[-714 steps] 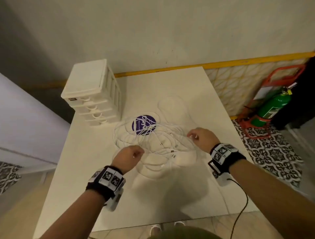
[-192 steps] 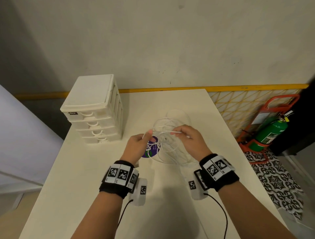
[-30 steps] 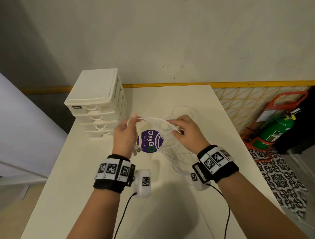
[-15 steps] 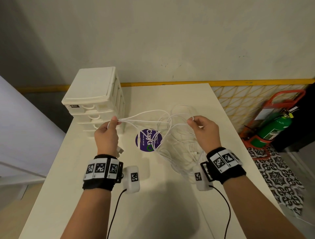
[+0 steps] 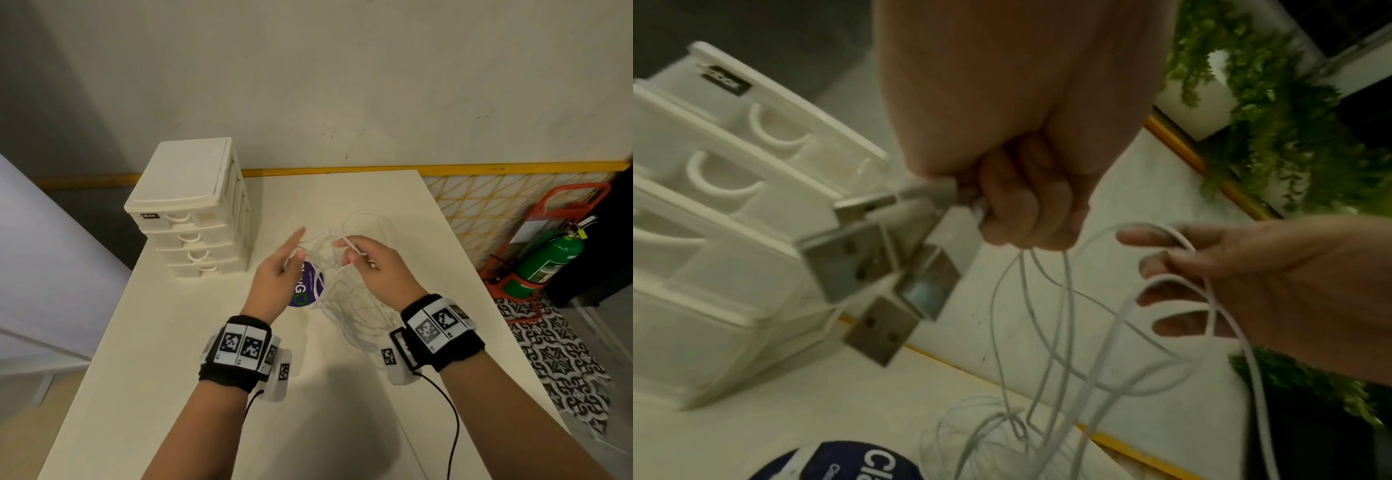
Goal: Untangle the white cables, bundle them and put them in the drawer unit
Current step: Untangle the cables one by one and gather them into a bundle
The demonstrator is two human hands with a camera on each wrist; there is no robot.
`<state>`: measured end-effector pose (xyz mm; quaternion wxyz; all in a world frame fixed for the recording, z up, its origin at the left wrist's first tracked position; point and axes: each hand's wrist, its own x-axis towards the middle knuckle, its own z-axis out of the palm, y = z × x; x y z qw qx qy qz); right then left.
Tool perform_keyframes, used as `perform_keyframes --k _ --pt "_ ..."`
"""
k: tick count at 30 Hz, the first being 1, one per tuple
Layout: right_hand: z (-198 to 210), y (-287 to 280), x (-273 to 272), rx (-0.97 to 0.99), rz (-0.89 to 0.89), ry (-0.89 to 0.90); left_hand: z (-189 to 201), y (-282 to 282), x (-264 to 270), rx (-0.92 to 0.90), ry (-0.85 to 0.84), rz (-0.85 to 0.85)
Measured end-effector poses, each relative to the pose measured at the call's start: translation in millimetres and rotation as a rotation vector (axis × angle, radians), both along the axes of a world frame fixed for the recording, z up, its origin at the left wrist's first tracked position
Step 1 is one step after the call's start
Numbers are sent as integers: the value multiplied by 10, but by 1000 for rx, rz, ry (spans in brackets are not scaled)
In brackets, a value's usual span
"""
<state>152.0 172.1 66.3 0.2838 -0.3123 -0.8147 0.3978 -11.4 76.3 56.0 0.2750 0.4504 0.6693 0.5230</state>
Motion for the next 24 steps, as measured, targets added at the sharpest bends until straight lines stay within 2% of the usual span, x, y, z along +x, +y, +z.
perform_keyframes --k 4,8,12,16,18,20,21,22,24 --pt "76 -118 -44 28 177 95 -131 105 36 -51 -59 -110" --pt "124 -157 -12 14 231 179 -253 124 44 -143 5 -140" --pt "55 -32 151 -100 32 267 -384 85 -31 -197 108 51" --pt "-92 50 289 -258 -148 138 -340 68 -34 -151 193 145" --pt "-56 17 264 -151 -242 168 -291 81 27 -148 240 136" --pt "76 -32 195 132 -265 211 -249 107 124 -151 300 118" --pt "137 -63 136 221 -215 181 -226 109 169 -153 332 106" --pt "195 -96 78 232 -149 100 -195 114 212 -151 360 99" --pt "256 -152 -26 130 -36 -166 -143 114 271 -136 375 83"
